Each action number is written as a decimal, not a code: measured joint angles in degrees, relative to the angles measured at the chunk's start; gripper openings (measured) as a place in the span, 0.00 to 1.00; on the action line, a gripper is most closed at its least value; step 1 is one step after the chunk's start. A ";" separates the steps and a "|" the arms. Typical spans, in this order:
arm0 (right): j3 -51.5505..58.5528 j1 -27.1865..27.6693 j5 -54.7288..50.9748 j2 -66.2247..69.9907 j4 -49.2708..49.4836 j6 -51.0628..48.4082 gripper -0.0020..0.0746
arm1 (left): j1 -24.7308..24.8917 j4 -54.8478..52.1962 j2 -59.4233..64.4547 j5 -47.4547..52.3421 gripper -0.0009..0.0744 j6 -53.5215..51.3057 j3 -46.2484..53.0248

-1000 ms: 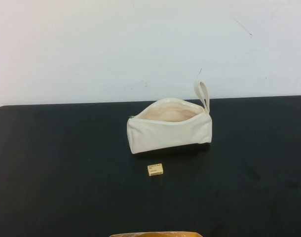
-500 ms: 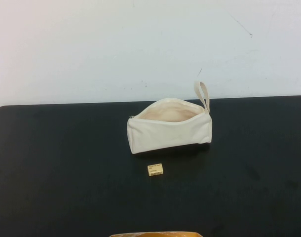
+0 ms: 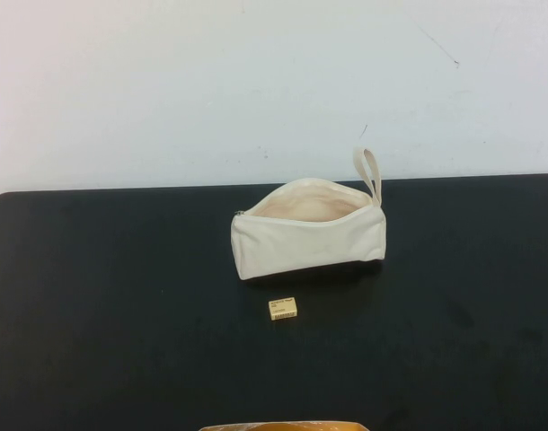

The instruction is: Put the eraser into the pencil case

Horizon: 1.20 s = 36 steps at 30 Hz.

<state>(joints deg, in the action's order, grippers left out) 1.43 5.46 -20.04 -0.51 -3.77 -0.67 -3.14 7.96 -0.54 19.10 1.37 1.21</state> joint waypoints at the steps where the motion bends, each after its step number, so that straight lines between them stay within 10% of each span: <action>1: 0.00 0.00 0.00 0.00 0.00 0.00 0.03 | 0.00 0.00 0.00 0.00 0.01 0.00 0.00; 9: 0.00 0.00 0.00 0.00 0.00 0.00 0.03 | 0.00 2.51 0.00 -0.63 0.01 0.75 0.00; 16: 0.00 0.00 0.00 0.00 0.00 0.00 0.02 | 0.00 37.62 0.00 -6.72 0.01 11.90 0.24; 25: 0.00 0.00 0.00 0.00 0.00 0.00 0.02 | 0.00 54.05 0.00 -11.55 0.01 11.61 0.24; 36: 0.00 0.00 0.00 0.00 0.00 0.00 0.02 | 0.00 48.39 7.83 14.19 0.01 -24.52 -16.54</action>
<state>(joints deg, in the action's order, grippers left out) 1.43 5.46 -20.04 -0.51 -3.77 -0.67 -3.14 56.34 7.29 33.29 -23.15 -15.33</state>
